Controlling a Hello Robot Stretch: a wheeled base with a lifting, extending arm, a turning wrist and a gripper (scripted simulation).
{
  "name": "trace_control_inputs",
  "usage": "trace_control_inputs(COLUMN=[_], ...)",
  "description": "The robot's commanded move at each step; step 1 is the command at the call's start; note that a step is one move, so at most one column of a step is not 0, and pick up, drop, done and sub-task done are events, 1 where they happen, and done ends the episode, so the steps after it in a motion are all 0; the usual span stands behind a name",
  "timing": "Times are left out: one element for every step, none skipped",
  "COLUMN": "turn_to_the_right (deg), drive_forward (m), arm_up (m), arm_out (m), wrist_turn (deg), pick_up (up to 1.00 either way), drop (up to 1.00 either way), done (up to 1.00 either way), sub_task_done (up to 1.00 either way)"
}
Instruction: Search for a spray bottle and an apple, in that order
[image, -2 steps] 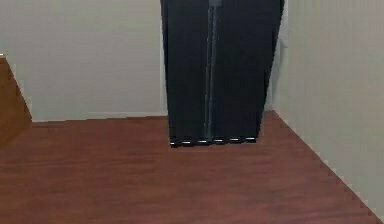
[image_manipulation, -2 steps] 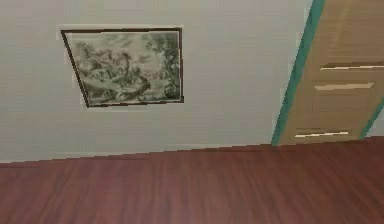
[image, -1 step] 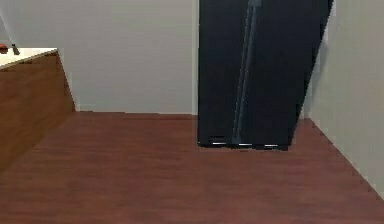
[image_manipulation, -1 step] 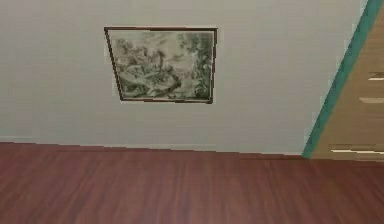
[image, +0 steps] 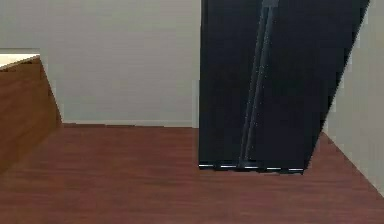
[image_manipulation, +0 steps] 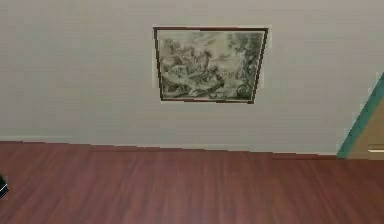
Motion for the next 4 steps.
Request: trace_control_inputs(turn_to_the_right=[-36.0, 0.0, -45.0, -3.0], drive_forward=[0.0, 0.5, 0.0, 0.0], arm_up=[0.0, 0.0, 0.0, 0.0], arm_out=[0.0, 0.0, 0.0, 0.0], wrist_turn=[0.0, 0.0, 0.0, 0.0], pick_up=[0.0, 0.0, 0.0, 0.0], drop=[0.0, 0.0, 0.0, 0.0], done=[0.0, 0.0, 0.0, 0.0], sub_task_done=[0.0, 0.0, 0.0, 0.0])
